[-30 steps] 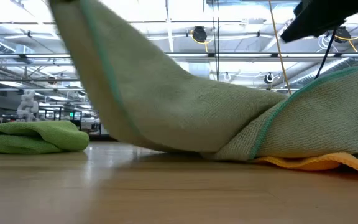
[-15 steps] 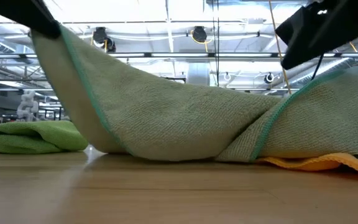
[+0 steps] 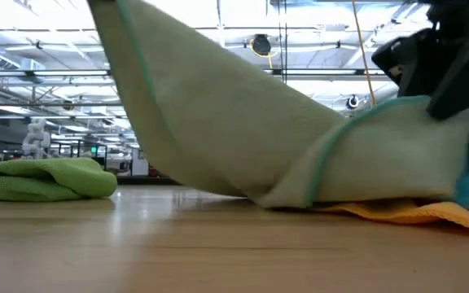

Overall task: Fold microfiber towels
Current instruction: Fold the left light green towel

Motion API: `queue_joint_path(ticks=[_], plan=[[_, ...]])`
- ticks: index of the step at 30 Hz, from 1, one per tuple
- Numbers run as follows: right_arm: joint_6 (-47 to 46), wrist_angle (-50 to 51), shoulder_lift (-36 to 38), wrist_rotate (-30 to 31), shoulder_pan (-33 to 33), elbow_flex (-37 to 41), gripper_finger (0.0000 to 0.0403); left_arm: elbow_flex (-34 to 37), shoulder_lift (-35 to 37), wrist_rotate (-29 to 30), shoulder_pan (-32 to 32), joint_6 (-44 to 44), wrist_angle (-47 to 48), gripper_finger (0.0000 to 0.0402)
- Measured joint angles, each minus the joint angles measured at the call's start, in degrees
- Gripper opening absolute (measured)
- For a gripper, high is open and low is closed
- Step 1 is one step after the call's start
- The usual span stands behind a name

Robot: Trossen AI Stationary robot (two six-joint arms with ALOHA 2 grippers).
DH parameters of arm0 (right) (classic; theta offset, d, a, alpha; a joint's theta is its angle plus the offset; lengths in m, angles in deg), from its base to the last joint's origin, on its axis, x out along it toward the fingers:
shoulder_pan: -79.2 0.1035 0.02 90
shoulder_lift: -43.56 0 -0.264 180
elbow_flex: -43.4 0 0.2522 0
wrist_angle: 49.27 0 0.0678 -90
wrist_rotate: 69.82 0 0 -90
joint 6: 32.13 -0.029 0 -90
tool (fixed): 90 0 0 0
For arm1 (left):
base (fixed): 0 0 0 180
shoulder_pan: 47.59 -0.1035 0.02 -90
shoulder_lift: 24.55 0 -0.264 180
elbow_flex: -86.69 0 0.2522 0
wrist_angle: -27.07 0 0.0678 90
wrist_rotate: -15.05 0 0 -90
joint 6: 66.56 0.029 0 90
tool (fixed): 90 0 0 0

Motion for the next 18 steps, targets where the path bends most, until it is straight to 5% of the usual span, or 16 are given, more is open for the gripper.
queue_joint_path(ticks=[7, 13, 18], plan=[[1.20, -1.20, 0.43, 0.26, 0.25, -0.23, 0.0010, -0.03, 4.41, 4.36, -1.35, 7.51, -5.06, 0.0006], [2.60, 3.54, 7.31, 8.47, 2.56, -4.46, 0.0004, -0.04, 5.90, 5.52, -3.98, 5.52, -1.10, 0.0011], [0.53, 8.03, 14.86, 18.86, 5.72, -5.91, 0.0003, 1.14, 5.93, 2.67, -6.46, -4.74, 8.63, 0.0004]])
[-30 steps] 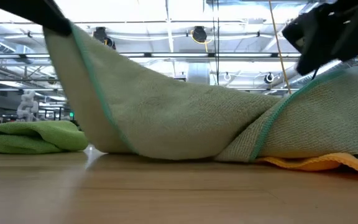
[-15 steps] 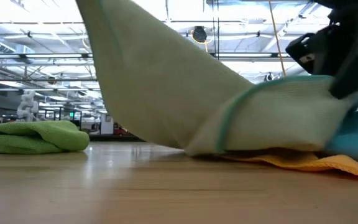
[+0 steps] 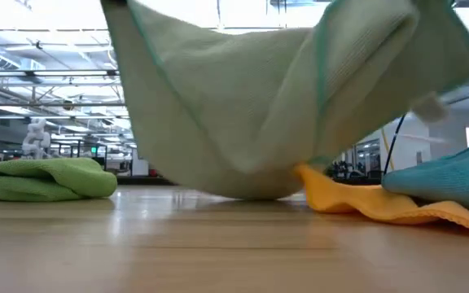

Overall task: Fold microfiber towels
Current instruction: Fold the left light green towel

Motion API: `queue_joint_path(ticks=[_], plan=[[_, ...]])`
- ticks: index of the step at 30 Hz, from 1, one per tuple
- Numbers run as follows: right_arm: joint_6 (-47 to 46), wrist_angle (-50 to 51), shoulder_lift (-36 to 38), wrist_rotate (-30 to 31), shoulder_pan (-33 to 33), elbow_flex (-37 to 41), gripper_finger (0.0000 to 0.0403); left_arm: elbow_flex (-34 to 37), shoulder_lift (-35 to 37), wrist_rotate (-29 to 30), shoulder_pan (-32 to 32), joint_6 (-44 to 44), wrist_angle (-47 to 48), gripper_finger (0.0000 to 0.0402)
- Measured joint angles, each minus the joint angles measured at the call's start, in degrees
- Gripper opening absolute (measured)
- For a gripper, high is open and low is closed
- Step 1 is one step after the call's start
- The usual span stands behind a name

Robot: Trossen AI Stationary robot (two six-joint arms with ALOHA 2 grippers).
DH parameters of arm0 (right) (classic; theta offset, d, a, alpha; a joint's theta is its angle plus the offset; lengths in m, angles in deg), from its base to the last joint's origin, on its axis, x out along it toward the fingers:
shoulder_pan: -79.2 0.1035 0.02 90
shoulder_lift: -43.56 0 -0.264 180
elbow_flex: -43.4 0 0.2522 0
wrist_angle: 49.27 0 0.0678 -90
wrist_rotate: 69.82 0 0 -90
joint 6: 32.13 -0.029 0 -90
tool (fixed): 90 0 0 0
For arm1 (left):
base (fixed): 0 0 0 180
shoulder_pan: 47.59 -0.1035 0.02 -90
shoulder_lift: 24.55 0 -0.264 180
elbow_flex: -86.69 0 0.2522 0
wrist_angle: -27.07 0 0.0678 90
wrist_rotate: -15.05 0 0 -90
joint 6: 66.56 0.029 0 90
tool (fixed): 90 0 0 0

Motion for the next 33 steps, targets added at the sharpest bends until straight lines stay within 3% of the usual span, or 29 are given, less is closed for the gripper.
queue_joint_path(ticks=[6, 16, 21, 25, 29, 33], plan=[[-0.69, 3.07, 4.97, 6.04, 2.14, -0.07, 0.0002, 5.63, -0.02, -5.72, -3.28, -9.73, 6.12, 0.0012], [-2.50, 2.91, 7.30, 10.05, 2.21, 0.01, 0.0002, 11.51, -0.02, -15.02, -8.43, -14.75, 4.71, 0.0018], [-6.34, 1.66, 6.13, 6.64, 1.80, 3.38, 0.0002, 12.52, -0.07, -19.99, -8.91, -7.13, -5.57, 0.0006], [-11.76, 2.66, 5.12, 9.15, 1.56, 7.57, 0.0009, 12.54, -0.07, -21.19, -8.91, 1.68, -15.58, 0.0011], [-16.66, 3.25, 4.97, 11.88, -1.09, 12.21, 0.0043, 12.54, -0.07, -18.51, -9.49, 9.05, -23.55, 0.0008], [-18.09, 3.39, 4.96, 15.54, -3.79, 14.48, 0.0098, 12.54, -0.07, -13.29, -12.28, 9.85, -26.57, 0.0007]])
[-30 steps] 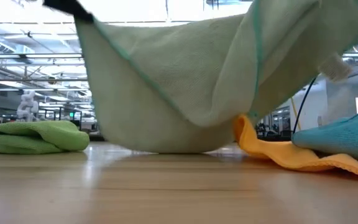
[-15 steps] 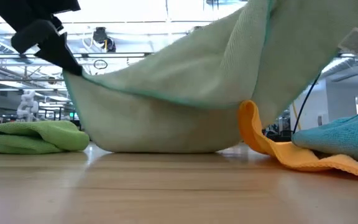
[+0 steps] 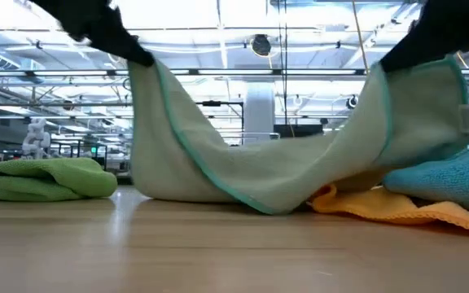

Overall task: Fold microfiber towels
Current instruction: Fold the left light green towel

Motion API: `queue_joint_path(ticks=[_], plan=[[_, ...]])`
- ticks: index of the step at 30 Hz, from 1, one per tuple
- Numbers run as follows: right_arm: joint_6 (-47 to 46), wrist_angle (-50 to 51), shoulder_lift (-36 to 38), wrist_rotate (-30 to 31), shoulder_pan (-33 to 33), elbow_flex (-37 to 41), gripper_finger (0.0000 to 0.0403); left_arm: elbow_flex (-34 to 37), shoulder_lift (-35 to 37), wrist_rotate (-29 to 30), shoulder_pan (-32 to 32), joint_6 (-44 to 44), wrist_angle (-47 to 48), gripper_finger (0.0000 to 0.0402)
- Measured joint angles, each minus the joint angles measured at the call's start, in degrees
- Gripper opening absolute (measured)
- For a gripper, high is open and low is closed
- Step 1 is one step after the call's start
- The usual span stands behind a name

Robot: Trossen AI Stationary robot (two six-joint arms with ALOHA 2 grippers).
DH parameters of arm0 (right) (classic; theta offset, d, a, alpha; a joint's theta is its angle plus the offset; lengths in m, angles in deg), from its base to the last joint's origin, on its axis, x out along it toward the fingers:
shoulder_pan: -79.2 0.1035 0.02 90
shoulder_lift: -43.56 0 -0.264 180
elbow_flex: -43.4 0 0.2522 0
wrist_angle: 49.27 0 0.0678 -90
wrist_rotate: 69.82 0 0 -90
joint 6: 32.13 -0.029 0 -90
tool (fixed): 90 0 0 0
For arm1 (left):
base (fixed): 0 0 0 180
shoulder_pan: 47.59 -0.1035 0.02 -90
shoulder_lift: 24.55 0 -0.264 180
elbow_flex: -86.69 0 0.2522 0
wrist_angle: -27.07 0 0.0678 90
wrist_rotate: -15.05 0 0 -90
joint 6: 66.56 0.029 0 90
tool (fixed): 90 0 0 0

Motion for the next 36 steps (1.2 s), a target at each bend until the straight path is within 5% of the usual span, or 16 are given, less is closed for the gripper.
queue_joint_path(ticks=[6, 9, 15, 22, 27, 36], plan=[[4.26, -6.19, 0.38, -2.49, -1.01, -0.02, 0.0164, 0.00, 0.00, 1.01, -4.32, -3.26, -0.23, 0.0004], [2.65, -9.10, -0.35, -6.56, -0.99, -0.02, 0.0167, 0.02, 0.00, 0.37, -5.40, -4.02, -2.22, 0.0008], [16.96, -23.33, -11.96, -15.03, -0.88, -0.21, 0.0166, 0.02, 0.00, -6.54, -5.46, 1.63, -10.96, 0.0005], [26.85, -21.69, -22.14, -14.89, -0.83, -5.45, 0.0171, 0.02, 0.00, -9.66, -5.26, 3.48, -13.63, 0.0013], [33.75, -21.87, -24.65, -19.04, -0.87, -7.12, 0.0172, 0.02, 0.00, -9.68, -5.31, 4.83, -13.63, 0.0005], [42.91, -21.82, -29.27, -17.71, -2.67, -7.25, 0.0171, 0.02, 0.00, -9.70, -5.37, 5.02, -13.48, 0.0004]])
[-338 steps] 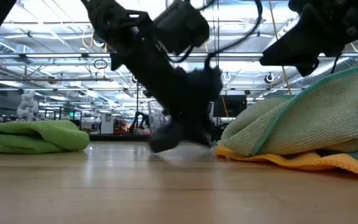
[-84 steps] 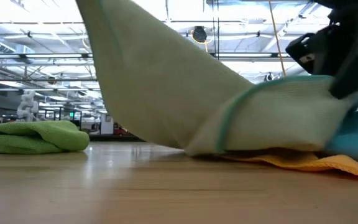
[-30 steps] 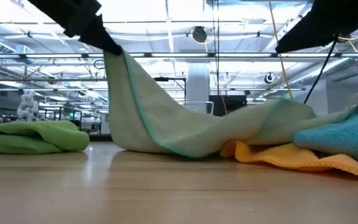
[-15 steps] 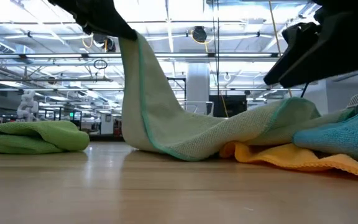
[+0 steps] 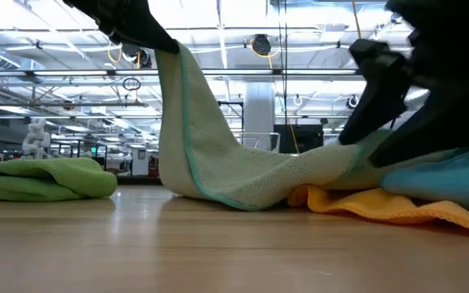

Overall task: Fold microfiber towels
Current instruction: Fold the left light green towel

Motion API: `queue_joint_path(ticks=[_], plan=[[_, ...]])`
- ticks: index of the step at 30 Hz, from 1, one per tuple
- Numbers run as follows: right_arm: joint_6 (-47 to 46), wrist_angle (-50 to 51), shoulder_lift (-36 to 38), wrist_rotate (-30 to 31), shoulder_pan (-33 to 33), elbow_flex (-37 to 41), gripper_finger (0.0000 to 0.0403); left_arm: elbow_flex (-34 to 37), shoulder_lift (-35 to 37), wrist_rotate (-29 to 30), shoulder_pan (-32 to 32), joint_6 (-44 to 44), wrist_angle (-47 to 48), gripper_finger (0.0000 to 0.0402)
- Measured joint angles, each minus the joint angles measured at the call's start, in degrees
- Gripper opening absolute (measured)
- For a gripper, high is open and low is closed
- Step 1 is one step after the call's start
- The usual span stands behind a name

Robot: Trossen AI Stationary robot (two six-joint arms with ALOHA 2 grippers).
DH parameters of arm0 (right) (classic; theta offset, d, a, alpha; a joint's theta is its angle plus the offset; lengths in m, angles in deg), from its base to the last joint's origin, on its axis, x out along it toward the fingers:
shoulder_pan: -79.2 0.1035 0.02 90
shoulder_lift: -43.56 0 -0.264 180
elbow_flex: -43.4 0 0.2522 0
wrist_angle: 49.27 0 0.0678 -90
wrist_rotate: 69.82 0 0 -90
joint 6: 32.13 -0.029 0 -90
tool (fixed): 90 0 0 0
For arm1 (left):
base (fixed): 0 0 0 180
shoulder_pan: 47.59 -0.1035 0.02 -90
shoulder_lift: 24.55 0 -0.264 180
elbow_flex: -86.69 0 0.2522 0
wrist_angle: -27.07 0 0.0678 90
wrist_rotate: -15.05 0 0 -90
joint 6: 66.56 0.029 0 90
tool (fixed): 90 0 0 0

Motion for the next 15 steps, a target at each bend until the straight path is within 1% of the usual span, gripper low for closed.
queue_joint_path(ticks=[3, 5, 7, 10, 11, 12, 15], plan=[[1.16, -0.90, -1.04, 3.33, -0.66, 0.00, 0.0160, 0.00, 0.00, -0.01, 0.00, -0.19, 0.04, 0.0011], [1.78, -0.98, -1.14, 4.02, -0.90, 0.00, 0.0137, 0.00, 0.00, -0.02, 0.00, -0.20, 0.00, 0.0014], [1.16, -1.06, -1.07, 4.58, -0.97, 0.00, 0.0100, 0.00, 0.00, -0.04, 0.00, -0.19, 0.02, 0.0011], [0.99, -2.74, -0.67, 4.60, -0.99, 0.00, 0.0030, 0.00, 0.00, -0.07, 0.02, -0.15, 0.04, 0.0004], [1.24, -4.01, -0.66, 4.58, -0.97, 0.00, 0.0016, 0.00, 0.00, -0.31, 0.00, -0.17, 0.02, 0.0005], [1.64, -5.23, -0.48, 4.55, -0.82, 0.00, 0.0010, 0.00, 0.00, -0.87, 0.02, -0.20, -0.07, 0.0008], [0.15, -10.02, 1.36, 4.61, -0.70, 0.00, 0.0014, 0.00, 0.01, -3.53, 0.33, -0.15, -0.60, 0.0014]])
